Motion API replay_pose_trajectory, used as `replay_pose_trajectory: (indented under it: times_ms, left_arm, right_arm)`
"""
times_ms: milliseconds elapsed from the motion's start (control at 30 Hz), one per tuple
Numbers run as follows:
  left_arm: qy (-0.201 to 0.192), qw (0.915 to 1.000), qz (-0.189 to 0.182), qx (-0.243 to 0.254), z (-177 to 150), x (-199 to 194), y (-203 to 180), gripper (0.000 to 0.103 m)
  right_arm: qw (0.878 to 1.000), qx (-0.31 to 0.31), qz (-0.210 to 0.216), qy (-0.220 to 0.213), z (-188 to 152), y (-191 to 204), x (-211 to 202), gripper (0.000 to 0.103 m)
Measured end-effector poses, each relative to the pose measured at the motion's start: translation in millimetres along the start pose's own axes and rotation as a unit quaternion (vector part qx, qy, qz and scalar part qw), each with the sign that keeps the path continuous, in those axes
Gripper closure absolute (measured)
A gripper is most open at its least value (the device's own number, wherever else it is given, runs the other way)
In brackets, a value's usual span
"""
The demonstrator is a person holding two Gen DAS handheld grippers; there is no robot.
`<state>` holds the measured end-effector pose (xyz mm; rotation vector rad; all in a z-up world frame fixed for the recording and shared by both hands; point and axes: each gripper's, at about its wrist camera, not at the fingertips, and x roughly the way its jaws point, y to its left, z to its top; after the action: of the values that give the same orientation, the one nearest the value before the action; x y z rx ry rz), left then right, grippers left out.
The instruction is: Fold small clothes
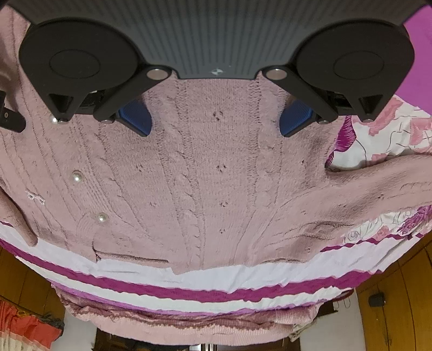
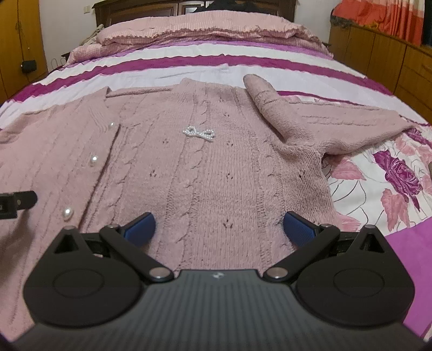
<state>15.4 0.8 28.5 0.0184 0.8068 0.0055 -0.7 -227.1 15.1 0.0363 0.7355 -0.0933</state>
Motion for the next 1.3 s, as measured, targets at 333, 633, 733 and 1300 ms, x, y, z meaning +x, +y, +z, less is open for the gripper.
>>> replay_pose_trajectory:
  times_ms: [333,633,733,1300]
  left_arm:
    - [0.007,0.9998,0.003,0.017,26,-20,-12,0.000]
    - [0.013,0.9997,-0.015,0.016,48,-24,-28,0.000]
    - [0.018,0.9996,-0.016,0.017,52,-20,-34,0.000]
    - [0.043,0.9989,0.000,0.018,59,-4,-42,0.000]
  right_arm:
    - [0.998,0.036,0.046,0.013,24,-25,-14,0.000]
    - [0.998,0.046,0.039,-0.021,58,-68,-26,0.000]
    - [0.998,0.058,0.024,-0.026,67,-90,-23,0.000]
    - [0.994,0.100,-0.028,-0.019,78,-164,19,0.000]
